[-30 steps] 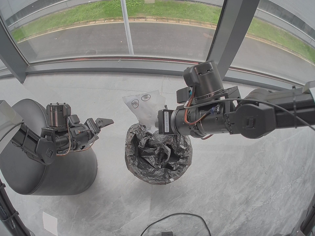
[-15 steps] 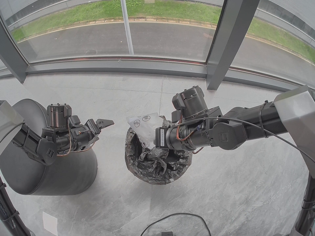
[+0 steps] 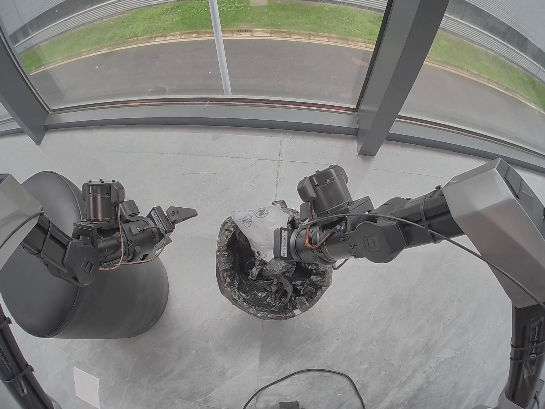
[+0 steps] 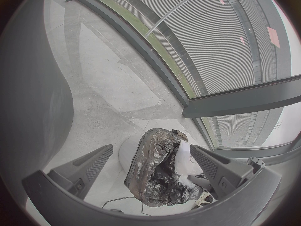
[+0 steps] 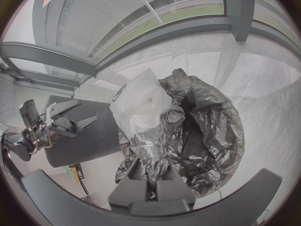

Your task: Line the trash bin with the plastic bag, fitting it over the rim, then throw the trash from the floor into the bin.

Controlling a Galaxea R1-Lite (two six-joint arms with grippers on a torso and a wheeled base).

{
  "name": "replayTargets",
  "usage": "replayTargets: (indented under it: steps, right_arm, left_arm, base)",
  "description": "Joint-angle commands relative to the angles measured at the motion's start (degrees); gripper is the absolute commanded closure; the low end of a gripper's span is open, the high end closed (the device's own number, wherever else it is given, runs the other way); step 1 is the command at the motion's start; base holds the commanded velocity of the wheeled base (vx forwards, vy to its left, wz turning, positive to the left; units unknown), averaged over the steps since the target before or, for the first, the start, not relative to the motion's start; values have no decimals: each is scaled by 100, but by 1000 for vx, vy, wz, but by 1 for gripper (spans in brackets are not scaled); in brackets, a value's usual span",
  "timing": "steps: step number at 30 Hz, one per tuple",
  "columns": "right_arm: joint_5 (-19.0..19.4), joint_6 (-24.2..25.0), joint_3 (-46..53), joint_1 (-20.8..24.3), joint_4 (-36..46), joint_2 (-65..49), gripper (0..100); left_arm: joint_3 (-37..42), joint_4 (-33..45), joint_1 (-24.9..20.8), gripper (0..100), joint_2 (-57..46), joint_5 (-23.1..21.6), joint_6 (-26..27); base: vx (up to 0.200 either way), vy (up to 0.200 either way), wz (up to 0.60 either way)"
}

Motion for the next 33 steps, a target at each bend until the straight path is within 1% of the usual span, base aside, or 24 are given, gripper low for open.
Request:
replayTargets:
  steps: [1, 19, 20, 33]
  right_arm:
    - [3, 1, -62, -62, 14, 141, 100]
    - [-6, 1, -97, -97, 32, 299, 100]
    - [-6, 1, -97, -106, 23, 299, 0]
    - [-23, 10, -89, -106, -3, 202, 0]
  left_arm:
    - [0, -2, -1, 0, 20, -1, 0]
    - [-9, -2, -1, 0, 47, -1, 0]
    - [-9, -2, -1, 0, 47, -1, 0]
    - [-18, -2, -1, 0, 47, -1, -9]
  base:
    - [0, 0, 0]
    - [0, 0, 0]
    - [0, 0, 0]
    - [0, 0, 0]
